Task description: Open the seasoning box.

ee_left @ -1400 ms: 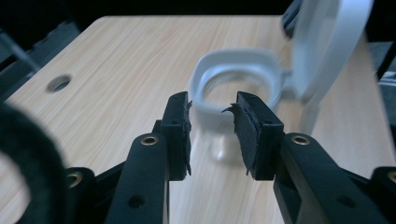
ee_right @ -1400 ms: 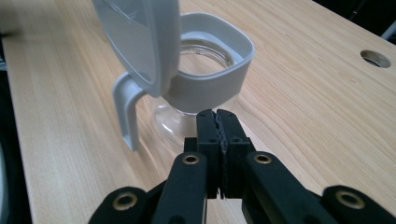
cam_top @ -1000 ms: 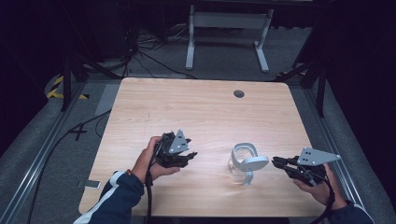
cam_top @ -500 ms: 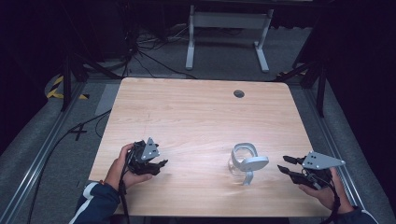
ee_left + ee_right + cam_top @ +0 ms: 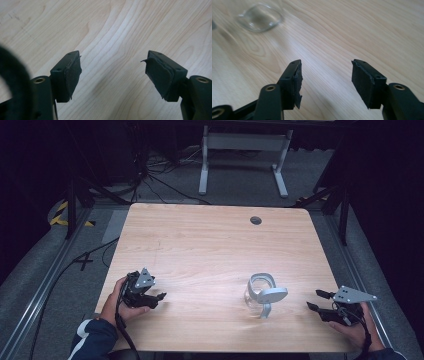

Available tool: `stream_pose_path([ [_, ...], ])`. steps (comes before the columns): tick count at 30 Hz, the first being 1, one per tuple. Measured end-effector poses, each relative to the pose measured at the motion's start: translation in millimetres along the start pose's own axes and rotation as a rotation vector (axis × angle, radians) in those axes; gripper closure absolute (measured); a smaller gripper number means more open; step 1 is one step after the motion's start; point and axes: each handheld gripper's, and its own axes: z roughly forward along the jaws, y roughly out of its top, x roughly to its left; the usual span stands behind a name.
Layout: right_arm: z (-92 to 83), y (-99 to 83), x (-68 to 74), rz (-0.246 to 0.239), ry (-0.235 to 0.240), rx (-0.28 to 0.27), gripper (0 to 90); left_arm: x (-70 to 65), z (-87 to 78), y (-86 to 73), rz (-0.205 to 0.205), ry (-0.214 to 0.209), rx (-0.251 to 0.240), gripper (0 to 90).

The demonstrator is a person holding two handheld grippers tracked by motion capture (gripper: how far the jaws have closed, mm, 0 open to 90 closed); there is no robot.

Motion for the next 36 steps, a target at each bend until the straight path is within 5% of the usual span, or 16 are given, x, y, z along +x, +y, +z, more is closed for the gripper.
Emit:
stream_pose_path([
  [4,-0.3,-17.0,-14.2,0.064,-0.021,0.003,37.8,6.8,3.5,-9.3,-0.058,-0.026,-0.014,28.7],
  [6,0.3,-22.9,-18.8,0.093,-0.021,0.013,36.8,6.1,6.9,-11.8,-0.034,-0.007,0.005,28.7],
  [11,2.8,-31.6,-22.0,0.117,-0.028,0.026,35.0,4.5,8.4,-21.1,-0.047,-0.028,-0.031,28.4],
  [18,8.9,-36.3,-23.6,0.133,-0.02,0.036,32.5,2.5,7.8,-32.5,-0.126,-0.049,-0.064,19.5],
  [36,11.4,-35.4,-25.5,0.174,-0.026,0.051,26.4,1.1,7.6,-33.0,-0.13,-0.043,-0.065,17.9],
])
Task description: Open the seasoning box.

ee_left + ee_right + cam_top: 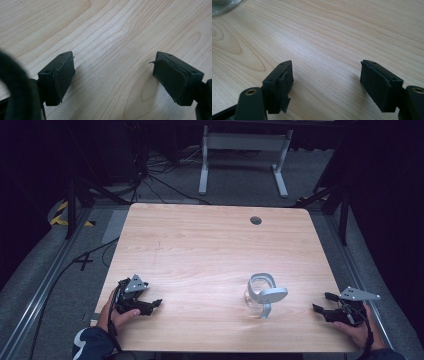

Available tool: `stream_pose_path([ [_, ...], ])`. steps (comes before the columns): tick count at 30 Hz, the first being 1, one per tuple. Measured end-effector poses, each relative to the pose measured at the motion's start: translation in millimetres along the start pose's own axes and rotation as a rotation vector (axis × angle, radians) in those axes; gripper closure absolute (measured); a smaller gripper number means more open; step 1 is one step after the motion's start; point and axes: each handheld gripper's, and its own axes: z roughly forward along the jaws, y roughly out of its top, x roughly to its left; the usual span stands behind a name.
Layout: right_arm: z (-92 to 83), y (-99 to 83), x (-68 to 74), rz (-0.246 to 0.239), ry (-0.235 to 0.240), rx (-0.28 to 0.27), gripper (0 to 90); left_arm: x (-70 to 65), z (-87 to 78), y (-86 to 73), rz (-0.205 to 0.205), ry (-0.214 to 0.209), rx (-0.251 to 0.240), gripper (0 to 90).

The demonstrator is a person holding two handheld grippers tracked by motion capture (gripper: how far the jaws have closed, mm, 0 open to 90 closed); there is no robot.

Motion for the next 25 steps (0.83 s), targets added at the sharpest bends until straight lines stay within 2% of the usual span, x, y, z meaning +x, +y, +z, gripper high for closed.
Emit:
stream_pose_path([
  [25,0.6,0.3,0.0,0.004,-0.001,0.002,24.9,0.0,0.0,0.1,-0.006,0.003,0.004,17.1],
])
